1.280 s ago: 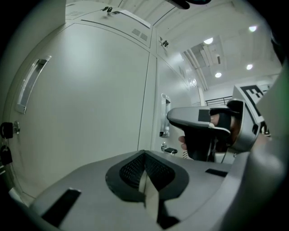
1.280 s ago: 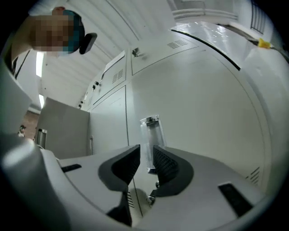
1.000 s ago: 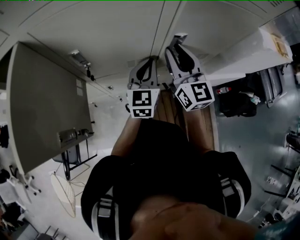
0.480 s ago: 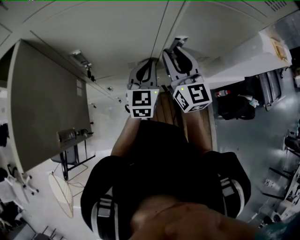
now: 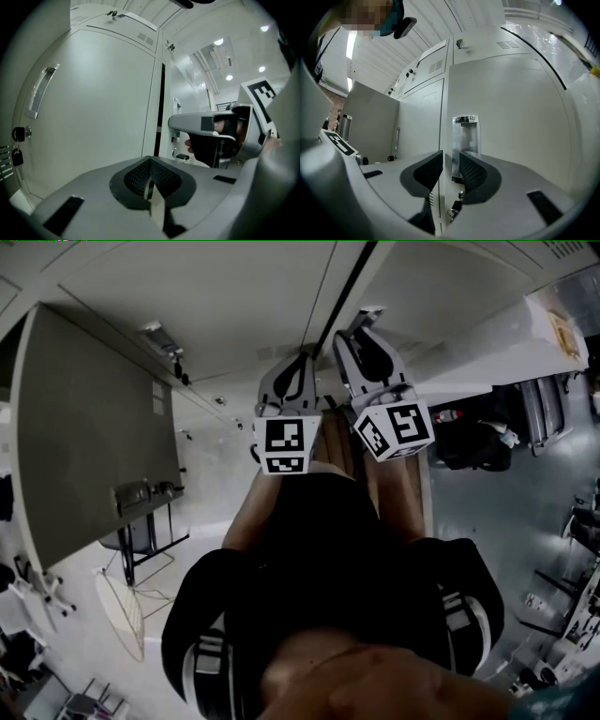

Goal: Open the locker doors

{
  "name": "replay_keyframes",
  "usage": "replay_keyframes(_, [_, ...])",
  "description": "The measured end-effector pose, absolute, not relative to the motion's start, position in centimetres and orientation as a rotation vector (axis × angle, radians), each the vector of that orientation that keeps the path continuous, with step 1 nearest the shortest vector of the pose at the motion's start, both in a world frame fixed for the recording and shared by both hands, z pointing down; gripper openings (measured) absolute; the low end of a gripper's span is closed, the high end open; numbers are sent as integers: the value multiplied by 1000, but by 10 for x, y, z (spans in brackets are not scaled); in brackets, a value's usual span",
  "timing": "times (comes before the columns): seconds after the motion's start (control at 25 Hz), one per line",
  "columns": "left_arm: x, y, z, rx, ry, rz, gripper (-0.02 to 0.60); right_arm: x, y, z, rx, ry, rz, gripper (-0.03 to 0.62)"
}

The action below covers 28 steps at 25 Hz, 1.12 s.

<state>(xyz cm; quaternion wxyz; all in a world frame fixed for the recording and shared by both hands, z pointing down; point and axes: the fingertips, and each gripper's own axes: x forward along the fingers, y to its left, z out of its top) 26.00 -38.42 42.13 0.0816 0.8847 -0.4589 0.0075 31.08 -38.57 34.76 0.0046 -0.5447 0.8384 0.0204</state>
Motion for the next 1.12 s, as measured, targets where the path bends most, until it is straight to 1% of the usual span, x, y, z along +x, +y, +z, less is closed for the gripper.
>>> replay_keyframes(0.24, [264,-372,413,2651,-1373,7,9,313,-364,347,-1679,2634,42,123])
replay_keyframes(0.56, [295,-343,409,2680,-1376,39,9,328,-330,344,-1537,2619,-39,123])
replay_keyframes(0.88, [303,-320,406,2618,-1481,23,9,349,-292,342,-1370,2682,-74,123])
replay_keyframes(1.12, [338,-274,404,2609,-1501,17,10,375,-249,343,-1274,2731,-93,123])
